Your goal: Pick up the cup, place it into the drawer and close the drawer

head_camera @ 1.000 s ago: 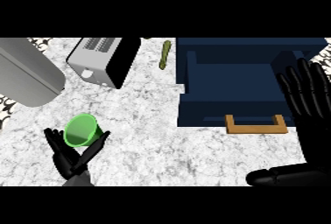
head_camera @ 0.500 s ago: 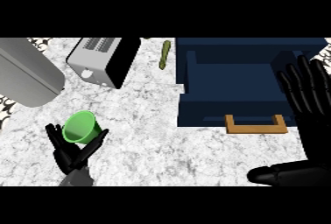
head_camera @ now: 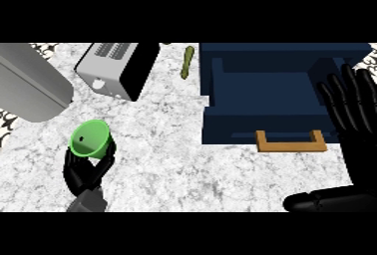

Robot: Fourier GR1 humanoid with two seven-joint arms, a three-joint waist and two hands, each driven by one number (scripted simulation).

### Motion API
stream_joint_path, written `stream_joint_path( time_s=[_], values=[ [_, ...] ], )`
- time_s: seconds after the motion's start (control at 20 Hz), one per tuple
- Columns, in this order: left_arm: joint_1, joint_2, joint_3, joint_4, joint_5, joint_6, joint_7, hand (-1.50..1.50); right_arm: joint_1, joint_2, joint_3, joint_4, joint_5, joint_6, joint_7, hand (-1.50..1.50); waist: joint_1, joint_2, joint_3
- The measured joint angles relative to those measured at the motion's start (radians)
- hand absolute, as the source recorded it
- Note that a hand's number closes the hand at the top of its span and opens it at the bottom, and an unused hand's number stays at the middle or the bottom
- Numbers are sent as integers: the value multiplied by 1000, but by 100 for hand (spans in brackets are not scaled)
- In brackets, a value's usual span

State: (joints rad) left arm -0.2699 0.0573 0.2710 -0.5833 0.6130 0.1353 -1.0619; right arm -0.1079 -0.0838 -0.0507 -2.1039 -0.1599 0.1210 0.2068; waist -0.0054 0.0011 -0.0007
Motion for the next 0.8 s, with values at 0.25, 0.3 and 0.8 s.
stream_joint_path(
  time_s=[0.25,0.3,0.8],
  values=[
    [-39,15,18,24,-26,22,-30,150,26,1,5,-24,6,4,-4,-150,-1,0,0],
    [-40,20,15,32,-36,18,-36,150,16,7,13,-22,15,-5,0,-150,-1,0,0],
    [-31,97,-185,-22,-188,-224,51,150,-1,5,9,-1,22,-7,-5,-150,3,-1,0]
  ],
)
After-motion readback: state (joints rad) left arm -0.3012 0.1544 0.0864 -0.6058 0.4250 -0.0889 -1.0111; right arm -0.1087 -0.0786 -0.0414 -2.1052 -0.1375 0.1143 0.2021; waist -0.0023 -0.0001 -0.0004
